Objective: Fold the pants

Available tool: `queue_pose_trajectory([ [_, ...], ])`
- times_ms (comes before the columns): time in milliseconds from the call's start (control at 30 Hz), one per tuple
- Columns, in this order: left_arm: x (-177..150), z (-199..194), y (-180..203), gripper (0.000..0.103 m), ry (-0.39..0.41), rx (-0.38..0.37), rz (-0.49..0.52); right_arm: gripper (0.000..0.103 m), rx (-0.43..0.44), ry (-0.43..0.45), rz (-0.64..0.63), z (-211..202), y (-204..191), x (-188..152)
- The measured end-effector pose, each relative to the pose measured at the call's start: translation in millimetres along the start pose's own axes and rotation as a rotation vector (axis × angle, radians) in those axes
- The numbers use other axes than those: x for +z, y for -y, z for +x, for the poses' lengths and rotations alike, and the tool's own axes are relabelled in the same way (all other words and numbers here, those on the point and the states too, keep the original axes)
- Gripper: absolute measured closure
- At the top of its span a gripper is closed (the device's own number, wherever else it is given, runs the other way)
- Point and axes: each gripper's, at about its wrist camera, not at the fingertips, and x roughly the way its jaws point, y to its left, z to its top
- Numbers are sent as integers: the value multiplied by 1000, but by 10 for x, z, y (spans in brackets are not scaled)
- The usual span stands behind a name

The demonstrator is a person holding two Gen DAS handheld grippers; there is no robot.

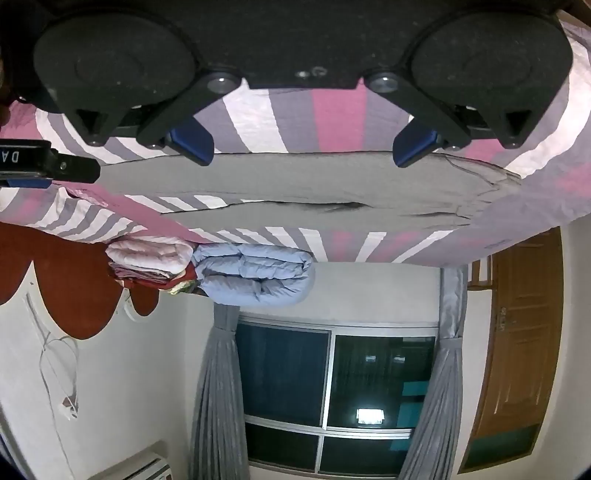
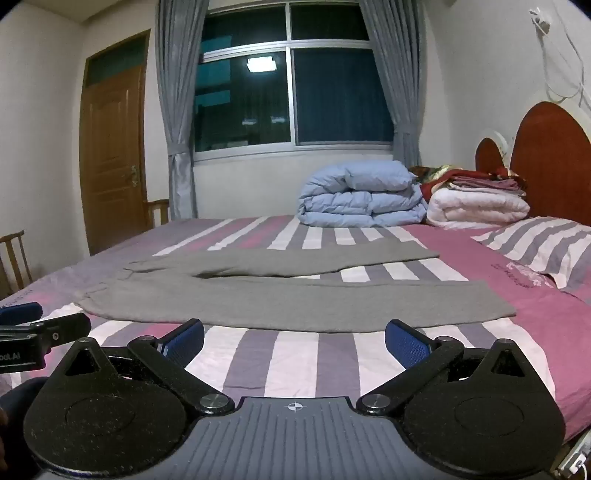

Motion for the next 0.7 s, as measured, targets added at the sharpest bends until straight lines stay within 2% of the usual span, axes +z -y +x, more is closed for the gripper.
queue_pose_trajectory([
  [700,20,18,19,6,13,-14,11,0,-1,9,-2,-7,8,0],
])
